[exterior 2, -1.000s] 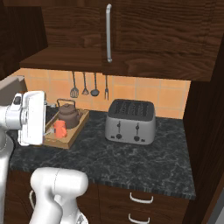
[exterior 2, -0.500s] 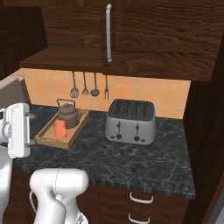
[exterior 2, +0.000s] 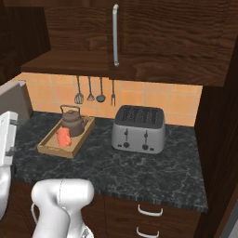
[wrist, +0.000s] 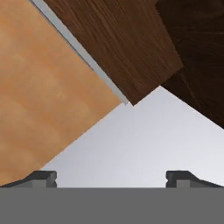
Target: Pick the kettle from the counter and place it on the tray. Then pick the mug from the cabinet and place it on the tray. Then close the cabinet doors.
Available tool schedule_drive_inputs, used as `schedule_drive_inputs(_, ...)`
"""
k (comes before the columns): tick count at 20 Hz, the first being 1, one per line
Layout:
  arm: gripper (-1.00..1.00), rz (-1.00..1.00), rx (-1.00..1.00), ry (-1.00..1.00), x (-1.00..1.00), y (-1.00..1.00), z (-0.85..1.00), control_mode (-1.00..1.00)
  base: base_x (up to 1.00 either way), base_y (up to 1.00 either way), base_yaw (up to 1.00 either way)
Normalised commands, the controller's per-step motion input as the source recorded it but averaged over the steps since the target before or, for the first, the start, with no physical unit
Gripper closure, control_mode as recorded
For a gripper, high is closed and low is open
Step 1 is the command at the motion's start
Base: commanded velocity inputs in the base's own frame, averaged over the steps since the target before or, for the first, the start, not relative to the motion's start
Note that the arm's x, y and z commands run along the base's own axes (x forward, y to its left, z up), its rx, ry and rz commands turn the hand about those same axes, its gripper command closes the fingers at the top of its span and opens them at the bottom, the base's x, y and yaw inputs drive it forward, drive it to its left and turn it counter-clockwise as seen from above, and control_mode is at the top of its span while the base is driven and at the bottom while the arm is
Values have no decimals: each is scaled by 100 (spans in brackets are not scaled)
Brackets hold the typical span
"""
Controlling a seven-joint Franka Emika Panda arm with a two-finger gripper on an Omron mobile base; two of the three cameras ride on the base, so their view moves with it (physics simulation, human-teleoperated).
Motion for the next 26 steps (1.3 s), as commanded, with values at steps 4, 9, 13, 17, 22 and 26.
schedule_drive_inputs(4,-100,-19,-9,48,0,40,0,-100,0,0,0)
schedule_drive_inputs(9,-100,-21,-13,55,0,34,0,-100,0,0,0)
schedule_drive_inputs(13,-100,-23,-14,53,0,35,0,-100,0,0,0)
schedule_drive_inputs(17,-100,-24,-12,58,0,35,-9,-100,0,0,0)
schedule_drive_inputs(22,-100,-16,-14,61,6,17,-17,-100,0,0,0)
schedule_drive_inputs(26,-100,-14,-16,45,8,15,0,-100,0,0,0)
